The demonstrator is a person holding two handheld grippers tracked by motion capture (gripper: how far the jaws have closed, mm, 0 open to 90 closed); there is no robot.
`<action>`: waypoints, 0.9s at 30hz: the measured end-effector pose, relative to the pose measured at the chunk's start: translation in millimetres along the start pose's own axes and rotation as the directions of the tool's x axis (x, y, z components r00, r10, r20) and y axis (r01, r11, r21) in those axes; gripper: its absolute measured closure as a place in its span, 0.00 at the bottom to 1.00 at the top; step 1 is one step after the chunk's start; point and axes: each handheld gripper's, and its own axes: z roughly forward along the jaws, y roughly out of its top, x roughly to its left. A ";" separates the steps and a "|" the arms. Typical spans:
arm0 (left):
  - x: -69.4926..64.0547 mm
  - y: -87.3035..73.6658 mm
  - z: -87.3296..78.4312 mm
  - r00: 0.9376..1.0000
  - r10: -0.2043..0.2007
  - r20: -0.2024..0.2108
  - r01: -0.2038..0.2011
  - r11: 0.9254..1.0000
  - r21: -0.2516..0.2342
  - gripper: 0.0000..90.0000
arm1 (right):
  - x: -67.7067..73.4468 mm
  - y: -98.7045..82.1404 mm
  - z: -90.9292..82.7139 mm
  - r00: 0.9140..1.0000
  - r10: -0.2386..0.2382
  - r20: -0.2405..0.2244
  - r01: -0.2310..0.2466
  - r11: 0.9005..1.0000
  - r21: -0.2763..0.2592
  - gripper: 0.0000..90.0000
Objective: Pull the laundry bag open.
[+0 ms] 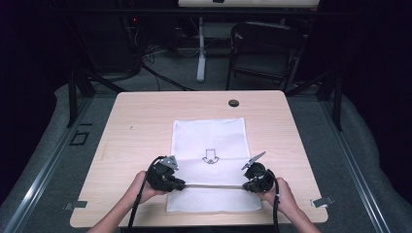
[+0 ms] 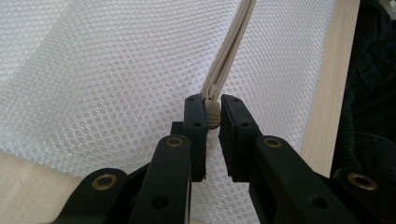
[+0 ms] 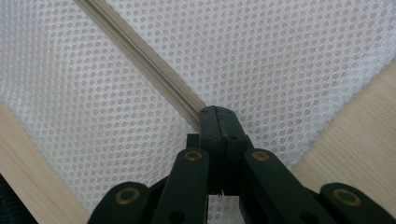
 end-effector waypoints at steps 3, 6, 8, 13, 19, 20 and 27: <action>0.3 -2.0 -1.4 1.000 -0.008 -0.001 0.008 1.000 -0.004 0.90 | -0.3 -0.1 -0.2 1.000 0.000 -0.002 0.000 1.000 0.000 1.00; -0.4 -2.5 -1.2 1.000 -0.007 -0.018 0.007 1.000 0.004 0.90 | -0.2 -0.1 -0.1 1.000 -0.002 -0.002 0.002 1.000 0.000 1.00; 0.9 -3.5 -2.3 1.000 -0.011 -0.021 0.011 1.000 0.005 0.90 | -0.3 -0.1 -0.1 1.000 -0.001 -0.002 0.001 1.000 0.001 1.00; 3.2 -10.5 -6.3 0.999 -0.022 -0.024 0.022 1.000 0.011 0.90 | -0.3 -0.1 -0.1 1.000 -0.002 -0.002 0.002 1.000 0.001 1.00; 6.4 -18.5 -12.7 0.999 -0.042 -0.024 0.042 0.999 0.000 0.90 | -0.2 0.1 -0.2 1.000 -0.004 -0.005 0.004 1.000 0.001 1.00; 6.2 -19.2 -13.1 0.999 -0.042 -0.032 0.042 0.999 0.004 0.90 | -0.3 0.0 -0.1 1.000 -0.003 -0.002 0.003 1.000 0.001 1.00; 8.5 -29.3 -20.6 0.995 -0.075 -0.064 0.075 0.997 0.004 0.90 | -0.6 0.2 -0.1 1.000 -0.003 -0.003 0.003 1.000 0.003 1.00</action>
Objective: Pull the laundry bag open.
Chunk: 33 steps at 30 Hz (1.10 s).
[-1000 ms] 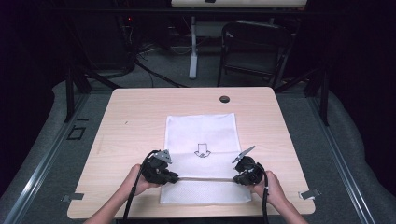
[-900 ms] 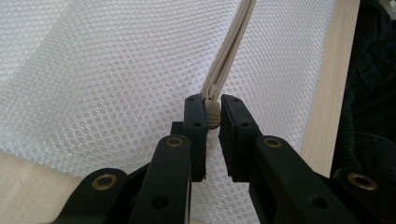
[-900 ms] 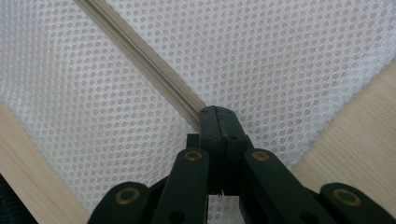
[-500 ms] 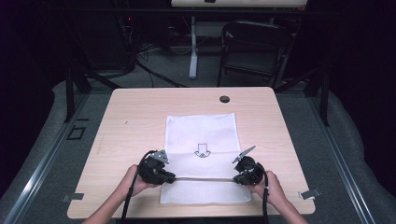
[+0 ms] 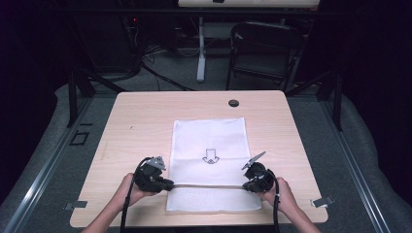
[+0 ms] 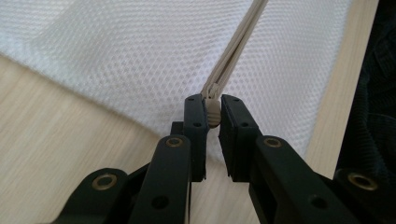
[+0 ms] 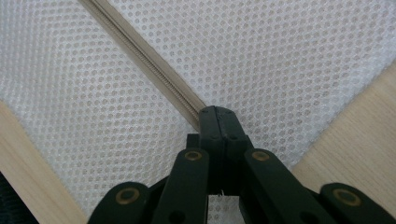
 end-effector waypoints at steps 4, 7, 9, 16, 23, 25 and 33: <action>5.5 -13.4 -5.4 0.999 -0.029 -0.027 0.029 0.999 0.021 0.90 | 0.2 -0.1 -0.1 1.000 0.001 0.003 -0.001 1.000 0.001 1.00; 9.2 -23.4 -12.4 0.997 -0.070 -0.012 0.070 0.997 -0.013 0.90 | -0.3 -0.4 -0.2 1.000 0.001 -0.001 -0.001 1.000 -0.001 1.00; 5.7 -22.3 -13.0 0.998 -0.052 -0.026 0.052 0.999 -0.002 0.90 | 0.0 -0.1 -0.2 1.000 -0.001 0.002 0.001 1.000 0.001 1.00; 4.9 -21.1 -11.2 0.998 -0.048 -0.035 0.048 0.999 0.005 0.90 | -0.8 0.2 -0.1 1.000 -0.010 -0.004 0.010 1.000 0.002 1.00; 4.9 -16.4 -10.2 0.997 -0.042 -0.065 0.042 0.999 0.004 0.84 | 4.2 1.8 -1.9 0.997 -0.076 0.007 0.076 0.997 -0.010 0.87; 4.8 -15.2 -12.1 0.995 -0.048 -0.087 0.050 0.999 0.016 0.71 | 8.4 4.0 -7.9 0.995 -0.096 0.034 0.097 0.995 -0.019 0.83; 2.3 -11.8 -25.7 0.982 -0.118 -0.148 0.112 0.993 -0.047 0.28 | 22.7 4.4 -41.8 0.990 -0.117 0.073 0.127 0.981 -0.145 0.44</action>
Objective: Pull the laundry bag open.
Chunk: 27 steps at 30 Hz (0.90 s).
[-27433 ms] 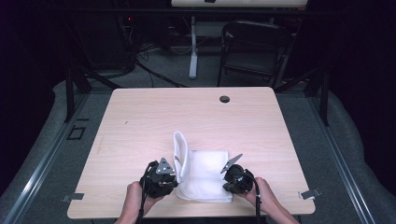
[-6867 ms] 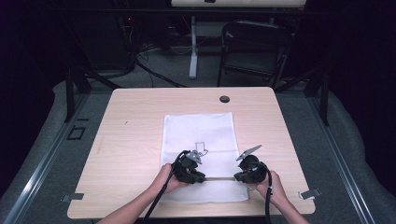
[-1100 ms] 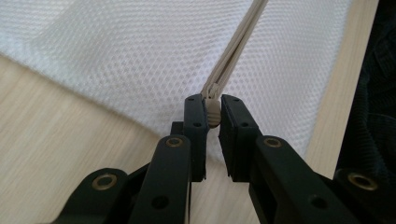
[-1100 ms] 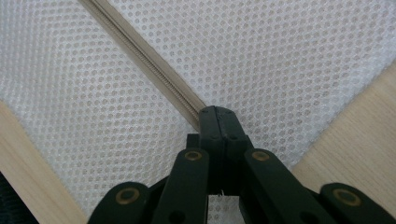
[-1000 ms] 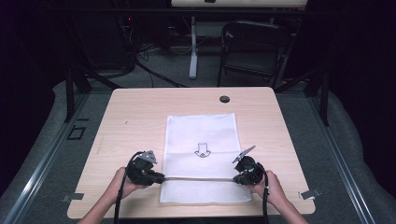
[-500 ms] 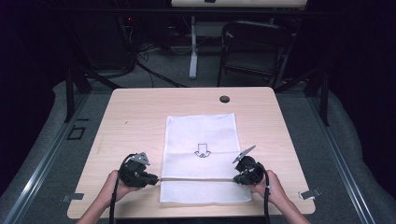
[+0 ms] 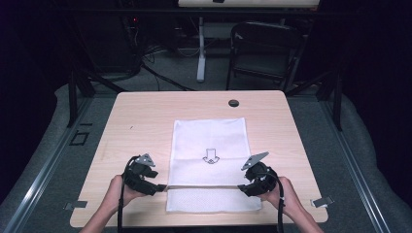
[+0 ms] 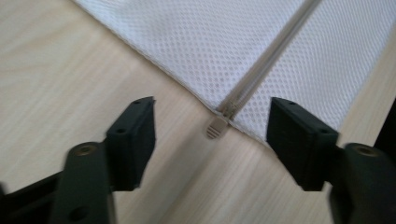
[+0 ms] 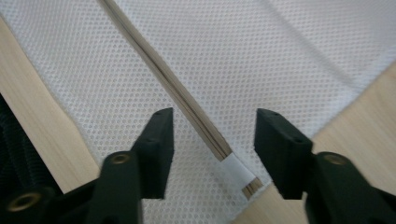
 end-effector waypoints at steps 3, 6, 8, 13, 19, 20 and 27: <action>-1.1 0.7 -7.6 0.998 -0.012 -0.056 0.012 1.000 -0.012 0.21 | -3.0 -5.5 -15.7 1.000 0.027 0.011 -0.027 0.999 -0.043 0.31; -2.9 0.0 -14.9 0.993 -0.045 -0.108 0.041 0.998 -0.038 0.17 | -9.9 -14.1 -32.7 0.997 0.069 0.047 -0.065 0.995 -0.071 0.21; -2.5 -1.9 -20.6 0.989 -0.070 -0.131 0.063 0.996 -0.058 0.17 | -15.9 -20.5 -42.2 0.992 0.107 0.061 -0.101 0.991 -0.091 0.17; 0.2 -10.3 -33.9 0.973 -0.131 -0.192 0.115 0.989 -0.094 0.16 | -31.7 -40.8 -60.3 0.978 0.186 0.091 -0.173 0.976 -0.132 0.12; 5.9 -22.7 -46.8 0.952 -0.206 -0.225 0.179 0.975 -0.135 0.14 | -44.9 -68.6 -66.2 0.955 0.264 0.132 -0.246 0.959 -0.139 0.04; 6.8 -25.1 -48.8 0.948 -0.220 -0.228 0.191 0.971 -0.144 0.13 | -46.5 -72.8 -66.1 0.954 0.270 0.132 -0.253 0.959 -0.130 0.02; 19.3 -38.5 -50.9 0.922 -0.289 -0.256 0.265 0.956 -0.125 0.08 | -51.5 -90.4 -60.6 0.939 0.318 0.134 -0.310 0.948 -0.079 0.00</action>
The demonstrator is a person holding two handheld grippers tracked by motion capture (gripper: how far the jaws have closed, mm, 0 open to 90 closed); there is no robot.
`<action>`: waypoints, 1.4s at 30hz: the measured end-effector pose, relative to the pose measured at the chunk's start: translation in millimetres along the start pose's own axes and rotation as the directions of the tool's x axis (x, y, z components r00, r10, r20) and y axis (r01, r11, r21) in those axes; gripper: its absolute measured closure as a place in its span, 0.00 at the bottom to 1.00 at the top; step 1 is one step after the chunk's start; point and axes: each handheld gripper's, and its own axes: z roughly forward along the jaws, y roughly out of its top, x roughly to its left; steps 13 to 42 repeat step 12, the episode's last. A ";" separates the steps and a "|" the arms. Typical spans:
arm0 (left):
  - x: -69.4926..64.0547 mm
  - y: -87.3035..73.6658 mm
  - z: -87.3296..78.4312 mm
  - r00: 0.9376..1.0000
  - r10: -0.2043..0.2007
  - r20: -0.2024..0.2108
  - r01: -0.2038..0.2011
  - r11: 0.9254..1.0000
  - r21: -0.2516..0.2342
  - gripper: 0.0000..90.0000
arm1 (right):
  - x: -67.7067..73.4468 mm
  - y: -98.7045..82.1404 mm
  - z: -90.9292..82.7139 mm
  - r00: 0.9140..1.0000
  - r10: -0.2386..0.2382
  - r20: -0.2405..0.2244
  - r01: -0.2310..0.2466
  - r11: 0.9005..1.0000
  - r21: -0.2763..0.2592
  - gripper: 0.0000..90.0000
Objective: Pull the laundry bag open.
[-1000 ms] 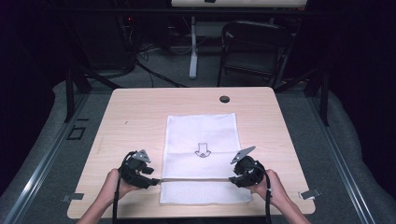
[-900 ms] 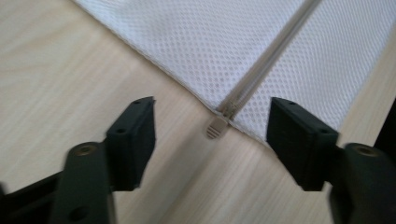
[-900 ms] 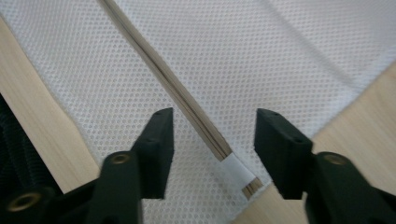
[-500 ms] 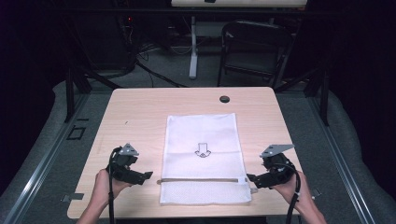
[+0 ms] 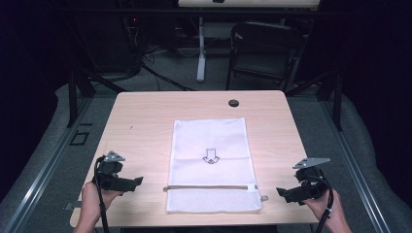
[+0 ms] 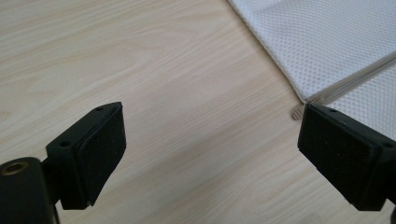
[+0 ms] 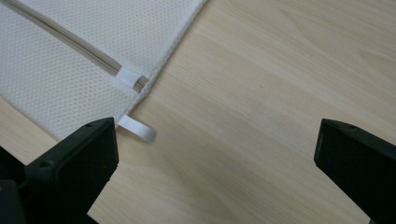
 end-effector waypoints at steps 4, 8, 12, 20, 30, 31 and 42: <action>7.4 -2.6 3.5 1.000 -0.025 -0.002 0.025 1.000 0.006 0.07 | -7.7 -3.1 6.8 1.000 0.013 0.012 -0.014 1.000 0.025 0.00; 11.7 -3.0 9.7 0.999 -0.040 0.006 0.040 0.999 0.029 0.05 | -12.2 -6.0 12.8 0.999 0.027 0.017 -0.027 0.999 0.037 0.00; 13.7 -3.4 14.3 0.999 -0.042 0.000 0.042 0.998 0.038 0.04 | -15.0 -6.3 16.4 1.000 0.026 0.004 -0.026 0.999 0.036 0.00; 13.7 -3.4 14.3 0.999 -0.042 0.000 0.042 0.998 0.038 0.04 | -15.0 -6.3 16.4 1.000 0.026 0.004 -0.026 0.999 0.036 0.00; 13.7 -3.4 14.3 0.999 -0.042 0.000 0.042 0.998 0.038 0.04 | -15.0 -6.3 16.4 1.000 0.026 0.004 -0.026 0.999 0.036 0.00; 13.7 -3.4 14.3 0.999 -0.042 0.000 0.042 0.998 0.038 0.04 | -15.0 -6.3 16.4 1.000 0.026 0.004 -0.026 0.999 0.036 0.00; 13.7 -3.4 14.3 0.999 -0.042 0.000 0.042 0.998 0.038 0.04 | -15.0 -6.3 16.4 1.000 0.026 0.004 -0.026 0.999 0.036 0.00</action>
